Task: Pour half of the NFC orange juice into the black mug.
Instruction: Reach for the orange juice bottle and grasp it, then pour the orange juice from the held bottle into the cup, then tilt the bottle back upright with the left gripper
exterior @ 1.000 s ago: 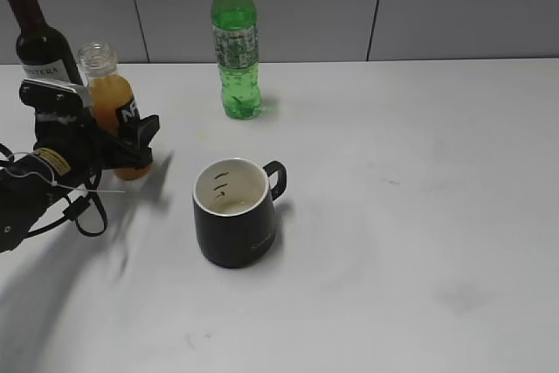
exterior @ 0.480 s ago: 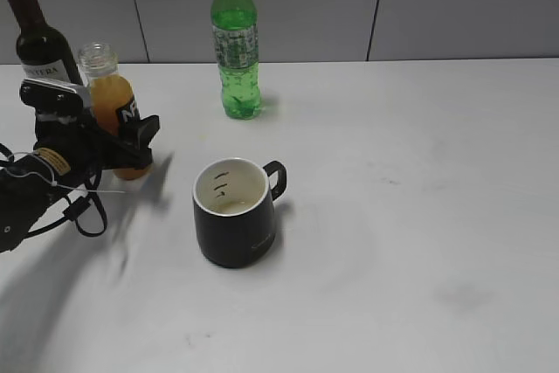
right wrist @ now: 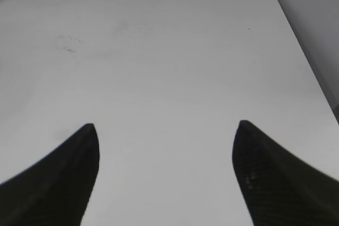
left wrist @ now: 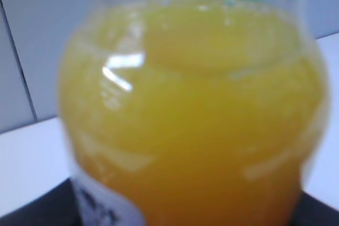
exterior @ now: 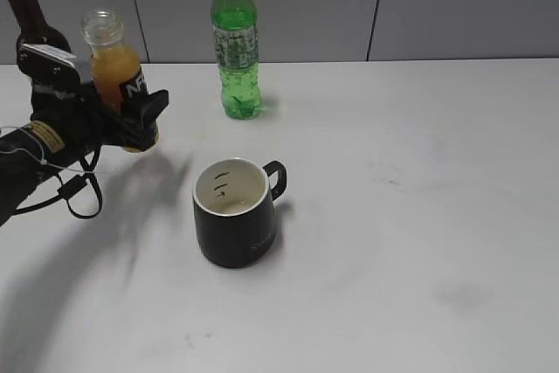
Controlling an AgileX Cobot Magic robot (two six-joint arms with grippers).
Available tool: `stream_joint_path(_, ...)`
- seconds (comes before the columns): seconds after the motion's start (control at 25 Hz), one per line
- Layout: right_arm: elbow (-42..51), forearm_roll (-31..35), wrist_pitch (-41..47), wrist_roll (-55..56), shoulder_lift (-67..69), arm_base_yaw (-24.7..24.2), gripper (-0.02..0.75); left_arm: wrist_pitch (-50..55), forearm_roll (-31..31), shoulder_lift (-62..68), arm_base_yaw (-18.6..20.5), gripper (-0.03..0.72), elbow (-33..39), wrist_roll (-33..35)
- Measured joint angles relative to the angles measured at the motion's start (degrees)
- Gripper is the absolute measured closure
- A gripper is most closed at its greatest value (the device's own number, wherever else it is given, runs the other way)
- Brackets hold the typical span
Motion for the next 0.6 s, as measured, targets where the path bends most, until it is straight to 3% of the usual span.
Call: stream_joint_path(0.6,0.0,0.0,0.0,0.0,0.0,0.0,0.143,9.0,9.5,-7.3,-3.5,0.218,0.1,0.3)
